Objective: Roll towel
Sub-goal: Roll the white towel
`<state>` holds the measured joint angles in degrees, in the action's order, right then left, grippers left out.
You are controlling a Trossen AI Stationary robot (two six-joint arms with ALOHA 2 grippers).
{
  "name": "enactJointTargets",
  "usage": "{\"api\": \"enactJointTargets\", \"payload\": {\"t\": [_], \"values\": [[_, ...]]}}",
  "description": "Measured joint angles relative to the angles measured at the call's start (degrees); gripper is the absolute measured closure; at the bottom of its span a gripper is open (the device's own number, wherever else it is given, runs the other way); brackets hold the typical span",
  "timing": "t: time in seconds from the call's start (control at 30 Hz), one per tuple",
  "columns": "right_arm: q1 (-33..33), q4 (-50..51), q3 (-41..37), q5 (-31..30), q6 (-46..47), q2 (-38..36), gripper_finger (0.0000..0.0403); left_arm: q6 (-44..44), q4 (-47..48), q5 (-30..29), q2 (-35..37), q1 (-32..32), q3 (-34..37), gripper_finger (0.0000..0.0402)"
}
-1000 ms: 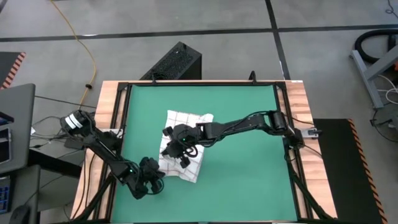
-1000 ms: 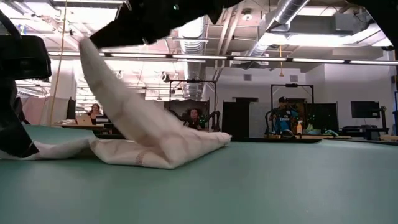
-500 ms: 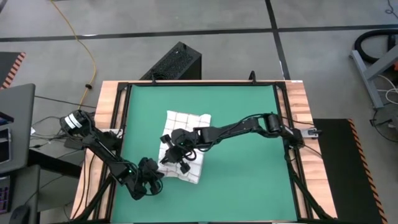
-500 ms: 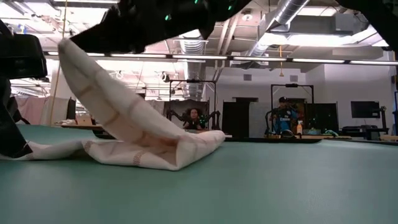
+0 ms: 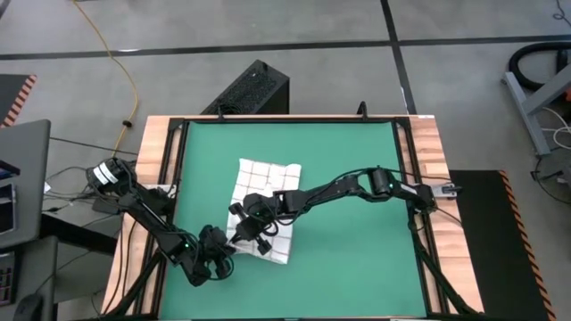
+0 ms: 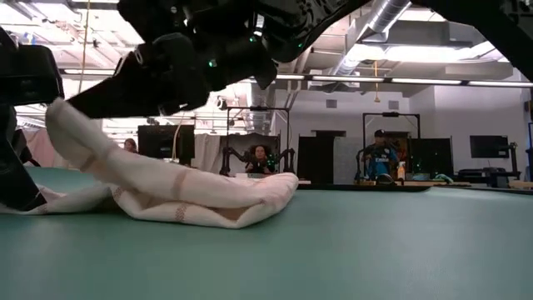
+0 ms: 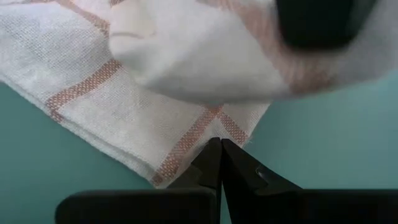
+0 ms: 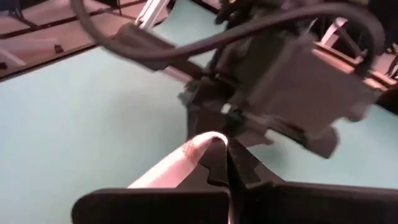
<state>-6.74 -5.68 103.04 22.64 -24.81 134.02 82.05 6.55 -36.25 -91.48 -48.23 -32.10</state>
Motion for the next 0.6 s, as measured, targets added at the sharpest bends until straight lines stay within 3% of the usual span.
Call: {"api": "enactJointTargets", "payload": {"t": [0.6], "values": [[0.1,-7.8,0.1,1.4,1.9,4.9,0.0402,-7.1,-3.9,1.4,0.0,2.0,0.0,0.0401]]}}
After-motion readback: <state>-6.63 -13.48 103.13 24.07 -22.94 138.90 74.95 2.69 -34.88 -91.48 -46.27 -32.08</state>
